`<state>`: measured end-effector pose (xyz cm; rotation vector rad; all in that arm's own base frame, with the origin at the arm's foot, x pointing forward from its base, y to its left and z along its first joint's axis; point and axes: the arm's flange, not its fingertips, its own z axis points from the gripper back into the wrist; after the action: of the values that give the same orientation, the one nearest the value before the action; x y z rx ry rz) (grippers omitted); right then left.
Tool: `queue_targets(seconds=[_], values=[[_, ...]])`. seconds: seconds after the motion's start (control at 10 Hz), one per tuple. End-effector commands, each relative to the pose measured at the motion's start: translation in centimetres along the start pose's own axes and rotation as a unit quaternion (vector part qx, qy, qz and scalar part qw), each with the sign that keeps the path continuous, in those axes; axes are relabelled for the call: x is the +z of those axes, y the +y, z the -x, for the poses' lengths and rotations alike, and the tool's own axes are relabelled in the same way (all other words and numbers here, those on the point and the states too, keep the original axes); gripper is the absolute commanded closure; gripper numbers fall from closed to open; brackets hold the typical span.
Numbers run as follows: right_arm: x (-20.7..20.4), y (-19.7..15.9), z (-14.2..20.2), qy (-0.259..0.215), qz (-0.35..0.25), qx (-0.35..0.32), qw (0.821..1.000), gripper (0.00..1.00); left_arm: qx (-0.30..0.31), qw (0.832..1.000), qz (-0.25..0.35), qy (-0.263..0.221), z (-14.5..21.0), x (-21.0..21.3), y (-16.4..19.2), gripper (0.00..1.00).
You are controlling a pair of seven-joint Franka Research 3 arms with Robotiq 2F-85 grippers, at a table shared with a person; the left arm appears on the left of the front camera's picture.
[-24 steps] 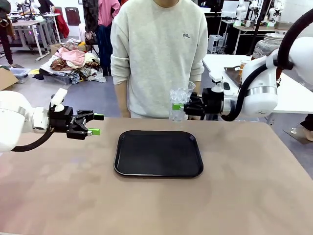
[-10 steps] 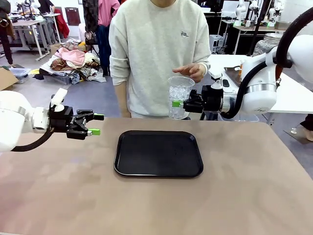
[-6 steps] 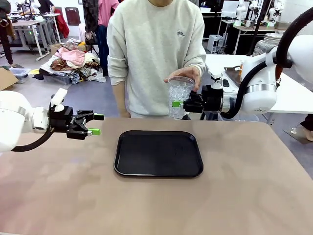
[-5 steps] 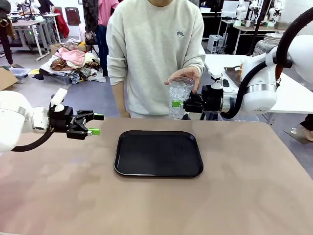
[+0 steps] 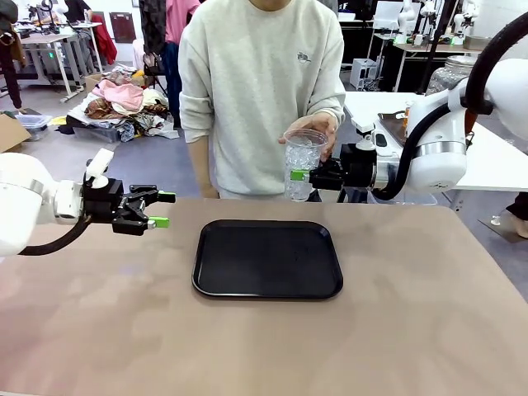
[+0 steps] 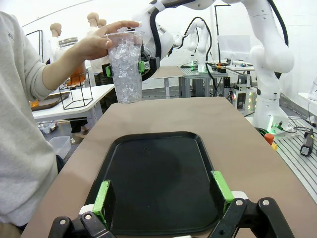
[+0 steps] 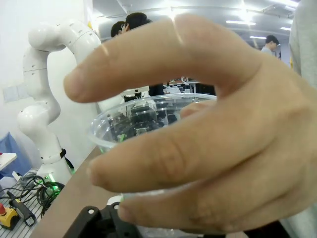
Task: Pour the drink into the iced cup.
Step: Open the gripper to release the iced cup you were holding.
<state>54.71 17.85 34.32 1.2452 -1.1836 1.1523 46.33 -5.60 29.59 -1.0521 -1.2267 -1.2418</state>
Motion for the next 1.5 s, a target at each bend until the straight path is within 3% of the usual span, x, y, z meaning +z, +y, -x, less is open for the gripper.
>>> queue_targets(seconds=[0.0,1.0,1.1,1.2,1.4], values=[[-0.1,0.1,-0.5,-0.001,-0.001,0.007,1.000,0.32,0.003,1.000,-0.005,0.001,-0.2,-0.2,0.0,0.00],[-0.1,0.1,-0.5,-0.001,-0.001,0.007,1.000,0.32,0.003,1.000,-0.005,0.001,-0.2,-0.2,0.0,0.00],[0.0,0.0,-0.2,-0.001,0.000,0.002,1.000,0.20,0.003,1.000,-0.005,0.001,-0.2,-0.2,0.0,0.00],[0.3,0.0,-0.1,0.006,-0.007,-0.009,1.000,0.01,0.003,1.000,-0.005,0.001,-0.2,-0.2,0.0,0.00],[1.8,0.0,0.0,0.009,-0.001,-0.023,1.000,0.00,0.003,1.000,-0.005,0.001,-0.2,-0.2,0.0,0.00]])
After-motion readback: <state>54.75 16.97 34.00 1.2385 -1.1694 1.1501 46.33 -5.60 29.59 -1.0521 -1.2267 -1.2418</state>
